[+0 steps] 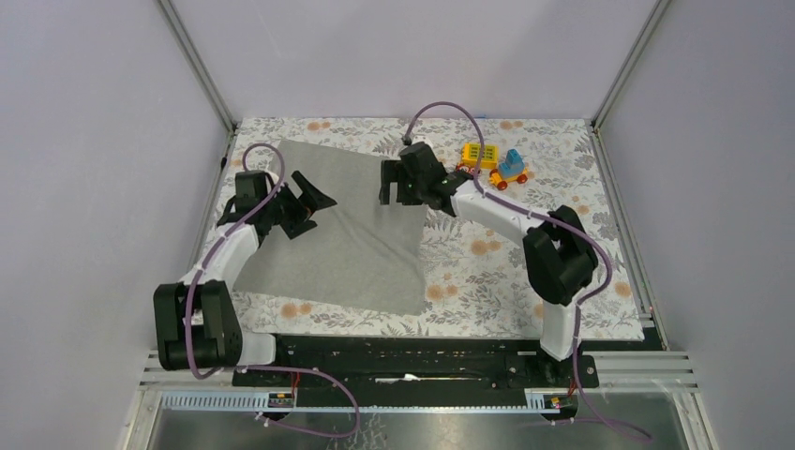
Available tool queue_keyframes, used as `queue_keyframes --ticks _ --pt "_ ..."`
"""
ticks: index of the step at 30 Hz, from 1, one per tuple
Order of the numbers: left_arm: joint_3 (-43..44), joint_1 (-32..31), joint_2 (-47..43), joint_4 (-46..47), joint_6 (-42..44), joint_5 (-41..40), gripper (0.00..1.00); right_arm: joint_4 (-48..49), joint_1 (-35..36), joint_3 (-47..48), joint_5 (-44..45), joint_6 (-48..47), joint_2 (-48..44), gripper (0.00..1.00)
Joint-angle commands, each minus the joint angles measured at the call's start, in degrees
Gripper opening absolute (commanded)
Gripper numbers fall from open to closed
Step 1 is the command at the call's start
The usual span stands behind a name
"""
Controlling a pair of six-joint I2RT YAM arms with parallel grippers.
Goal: Fold the napkin into a case and place the utensils inside
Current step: Smooth out the napkin at the center of the board.
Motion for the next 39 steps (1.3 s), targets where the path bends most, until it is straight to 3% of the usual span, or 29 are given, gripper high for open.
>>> queue_keyframes --ticks 1,6,12,23,29,39 --pt "-4.1 -0.2 -6.5 -4.7 4.8 -2.1 0.99 0.7 -3.4 6.2 1.8 -2.0 6.8 0.99" --pt "-10.6 -1.6 -7.9 -1.8 4.2 -2.1 0.99 0.1 -5.3 13.4 2.7 -5.7 14.5 0.99" --pt "-12.1 -5.3 -5.8 -0.5 3.7 -5.6 0.99 -2.6 -6.1 20.3 6.4 -11.4 22.1 0.99" --pt "-18.2 -5.5 -9.4 -5.9 -1.1 -18.9 0.99 -2.2 -10.2 21.8 1.7 -10.4 28.2 0.99" --pt "-20.0 -5.5 -9.7 -8.7 -1.7 -18.3 0.99 -2.4 -12.9 24.7 -0.5 -11.4 31.2 0.99" --pt "-22.4 -8.4 -17.4 -8.7 -6.3 -13.6 0.99 -6.5 -13.2 33.2 -2.4 -17.9 34.4 1.0"
